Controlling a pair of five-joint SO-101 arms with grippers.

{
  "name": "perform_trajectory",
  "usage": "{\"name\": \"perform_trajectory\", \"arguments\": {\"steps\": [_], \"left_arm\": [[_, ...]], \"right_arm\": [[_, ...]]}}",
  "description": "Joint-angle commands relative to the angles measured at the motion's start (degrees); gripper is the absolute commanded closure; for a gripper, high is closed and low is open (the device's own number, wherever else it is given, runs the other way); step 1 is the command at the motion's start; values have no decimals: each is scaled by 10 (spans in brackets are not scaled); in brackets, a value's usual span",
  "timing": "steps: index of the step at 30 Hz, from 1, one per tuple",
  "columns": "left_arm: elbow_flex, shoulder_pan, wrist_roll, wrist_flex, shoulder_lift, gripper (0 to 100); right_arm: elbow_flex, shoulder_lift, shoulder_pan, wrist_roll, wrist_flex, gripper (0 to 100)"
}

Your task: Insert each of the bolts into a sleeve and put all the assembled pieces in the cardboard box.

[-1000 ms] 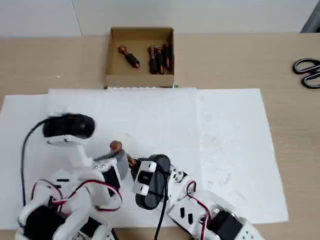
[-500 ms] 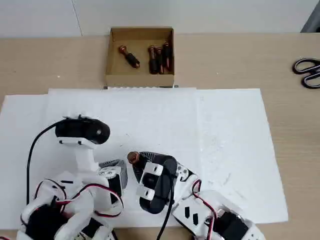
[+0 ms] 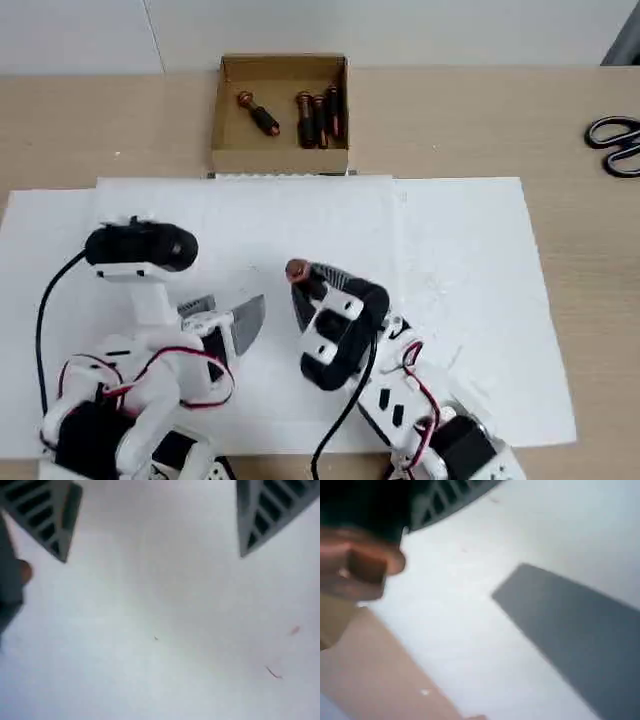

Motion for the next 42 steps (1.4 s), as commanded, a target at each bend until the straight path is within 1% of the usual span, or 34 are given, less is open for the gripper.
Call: {"name": "perform_trajectory", "arguments": {"steps": [1,3,7,9,12,17,20,24,29,31,35,39,42], "left_arm": [[34,-23,-18,-59,-2,794],[66,-34,-25,-88,-2,840],[141,-51,-47,-145,-2,1000],[174,-54,-51,-166,-2,983],[221,-54,-51,-195,-2,995],[298,-54,-51,-249,-2,995],[320,-54,-51,-265,-2,995],[345,-54,-51,-292,-2,995],[399,-55,-52,-345,-3,995],[403,-55,-57,-356,-3,995],[405,-55,-106,-378,-3,995],[406,-55,-137,-386,-3,995],[406,-84,-156,-386,-3,995]], "right_arm": [[11,-2,22,3,-77,995],[16,-1,25,3,-95,995],[18,-1,61,3,-101,995],[16,-1,85,-6,-101,995],[12,-1,106,-32,-100,995],[10,4,110,-50,-96,995],[-19,41,117,-69,-96,995],[-105,157,147,-124,-100,995],[-263,366,189,-201,-101,995],[-331,451,194,-211,-102,995],[-457,605,194,-214,-105,995],[-549,737,194,-214,-155,995],[-619,826,192,-213,-180,995]]}}
